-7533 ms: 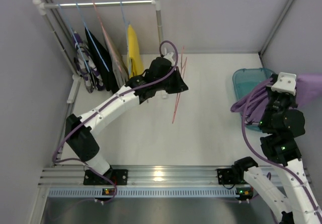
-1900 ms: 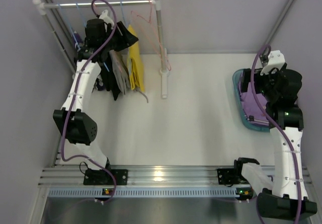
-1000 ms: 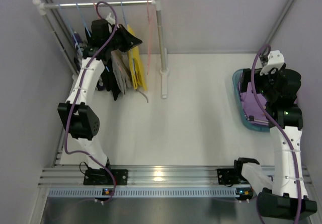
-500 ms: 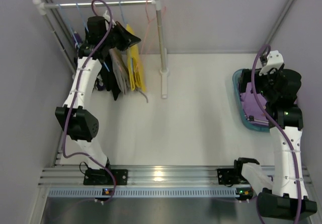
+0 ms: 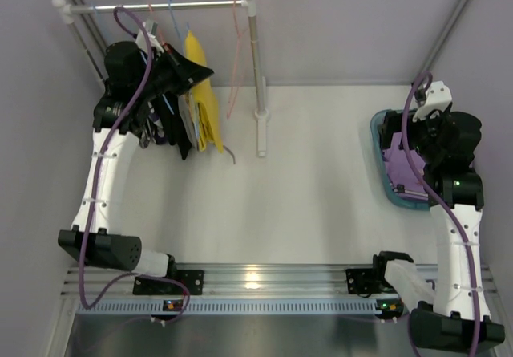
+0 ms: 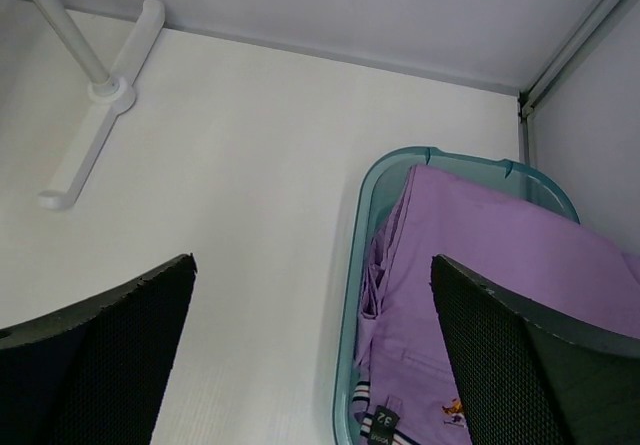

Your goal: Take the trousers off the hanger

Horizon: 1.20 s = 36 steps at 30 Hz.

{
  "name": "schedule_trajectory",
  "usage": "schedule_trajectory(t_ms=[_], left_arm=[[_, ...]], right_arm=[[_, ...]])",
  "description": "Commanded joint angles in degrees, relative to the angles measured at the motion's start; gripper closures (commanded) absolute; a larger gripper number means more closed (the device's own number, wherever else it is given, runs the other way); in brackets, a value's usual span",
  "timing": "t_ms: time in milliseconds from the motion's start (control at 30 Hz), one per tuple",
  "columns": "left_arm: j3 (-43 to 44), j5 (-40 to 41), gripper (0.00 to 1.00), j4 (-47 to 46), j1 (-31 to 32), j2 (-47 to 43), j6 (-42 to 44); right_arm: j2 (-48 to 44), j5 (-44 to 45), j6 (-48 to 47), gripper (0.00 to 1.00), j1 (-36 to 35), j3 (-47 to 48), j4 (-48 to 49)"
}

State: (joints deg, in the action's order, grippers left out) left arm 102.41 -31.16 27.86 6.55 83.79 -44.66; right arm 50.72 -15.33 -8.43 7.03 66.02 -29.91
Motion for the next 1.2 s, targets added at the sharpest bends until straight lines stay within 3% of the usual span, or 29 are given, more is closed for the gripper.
schedule_trajectory(t_ms=[0, 400, 633, 933, 1167], left_arm=[[-5.61, -2.06, 1.0, -10.19, -0.04, -8.62, 3.62], [-26.82, -13.3, 1.0, -2.91, 0.05, -27.25, 2.21], [-28.58, -19.28, 1.0, 5.45, 0.05, -35.09, 4.06], [-27.97, -28.16, 1.0, 10.45, 0.05, -36.24, 3.97], [-31.21, -34.23, 1.0, 3.26, 1.1, -38.17, -0.51]], right_arm=[[-2.11, -2.06, 0.52, 0.01, 0.71, 1.48, -1.03], [-6.24, -6.99, 0.52, 0.01, 0.71, -0.63, -2.08], [-9.06, -8.66, -0.36, 0.01, 0.71, -1.24, -3.31], [-10.47, -10.77, 0.34, 0.01, 0.71, -1.33, -3.48], [-11.17, -12.79, 1.13, 0.01, 0.62, -1.42, -3.84]])
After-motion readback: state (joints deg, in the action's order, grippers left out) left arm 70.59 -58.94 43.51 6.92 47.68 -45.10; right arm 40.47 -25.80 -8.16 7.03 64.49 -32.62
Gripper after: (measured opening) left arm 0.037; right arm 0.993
